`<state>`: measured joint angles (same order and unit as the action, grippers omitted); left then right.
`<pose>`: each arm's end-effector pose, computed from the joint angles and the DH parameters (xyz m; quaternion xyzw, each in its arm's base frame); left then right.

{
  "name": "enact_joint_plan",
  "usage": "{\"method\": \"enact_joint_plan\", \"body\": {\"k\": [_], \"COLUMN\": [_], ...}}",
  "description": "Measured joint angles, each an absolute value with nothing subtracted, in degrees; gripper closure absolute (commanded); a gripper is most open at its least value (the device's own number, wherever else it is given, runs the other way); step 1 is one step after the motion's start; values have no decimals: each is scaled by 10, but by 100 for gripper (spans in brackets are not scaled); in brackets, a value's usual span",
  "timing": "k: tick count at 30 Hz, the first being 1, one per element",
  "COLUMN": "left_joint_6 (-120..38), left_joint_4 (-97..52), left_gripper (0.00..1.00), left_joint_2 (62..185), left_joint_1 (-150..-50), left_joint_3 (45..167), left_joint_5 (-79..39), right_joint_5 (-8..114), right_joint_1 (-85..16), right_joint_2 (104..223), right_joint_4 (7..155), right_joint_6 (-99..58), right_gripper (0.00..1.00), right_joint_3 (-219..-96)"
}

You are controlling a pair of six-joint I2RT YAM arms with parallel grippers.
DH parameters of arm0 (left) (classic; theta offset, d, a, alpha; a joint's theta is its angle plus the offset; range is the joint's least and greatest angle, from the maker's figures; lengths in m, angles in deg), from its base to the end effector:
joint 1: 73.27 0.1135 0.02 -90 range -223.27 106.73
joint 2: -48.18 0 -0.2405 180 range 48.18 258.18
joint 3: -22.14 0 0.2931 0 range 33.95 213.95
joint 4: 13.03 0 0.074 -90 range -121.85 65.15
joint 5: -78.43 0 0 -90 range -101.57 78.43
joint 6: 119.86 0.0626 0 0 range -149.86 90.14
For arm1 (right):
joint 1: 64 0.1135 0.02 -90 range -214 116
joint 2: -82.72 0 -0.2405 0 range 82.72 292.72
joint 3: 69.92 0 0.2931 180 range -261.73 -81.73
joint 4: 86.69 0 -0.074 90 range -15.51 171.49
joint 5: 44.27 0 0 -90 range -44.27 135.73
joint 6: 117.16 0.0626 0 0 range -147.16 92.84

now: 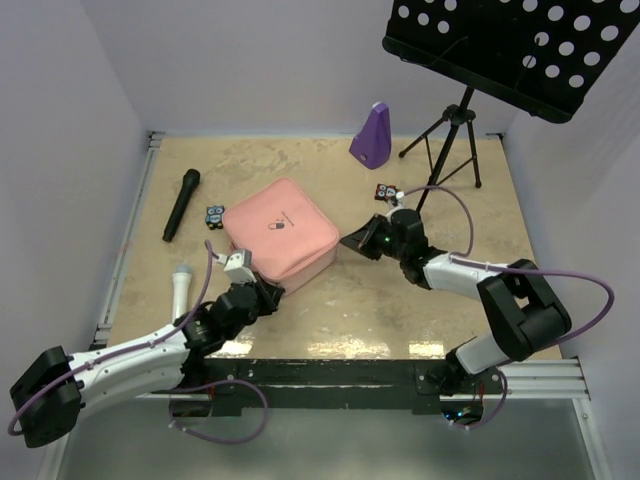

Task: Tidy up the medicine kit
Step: Zip the medicine box at the center of the board.

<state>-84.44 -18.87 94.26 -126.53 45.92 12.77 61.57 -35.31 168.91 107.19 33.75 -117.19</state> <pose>0.1642 -0.1768 0.1137 -0.1180 0.8372 -0.2996 0.4420 0.3020 0.1848 0.1125 0.1608 0.8233 0.4573 0.2955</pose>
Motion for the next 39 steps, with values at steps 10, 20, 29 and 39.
{"method": "enact_joint_plan", "body": {"k": [10,20,29,39], "left_joint_6": [-892,-817,-748,-722], "left_joint_4": [-256,-122,-26,14], "left_gripper": [100,100,100,100], "left_joint_2": [911,1041,1219,1267], "left_joint_1": [-1265,-1263,-1266,-1269], "left_joint_3": [459,481,576,600], "left_joint_5": [163,126,58,21], "right_joint_5": [564,608,608,598], "right_joint_1": [-422,-360,-330,-329], "right_joint_2": [1688,1648,1654,1739], "right_joint_4": [1069,1064,1063,1052], "right_joint_6": [294,254,257,257], "right_gripper": [61,35,33,36], "right_joint_3": [-1188,-1189,-1187,-1228]}}
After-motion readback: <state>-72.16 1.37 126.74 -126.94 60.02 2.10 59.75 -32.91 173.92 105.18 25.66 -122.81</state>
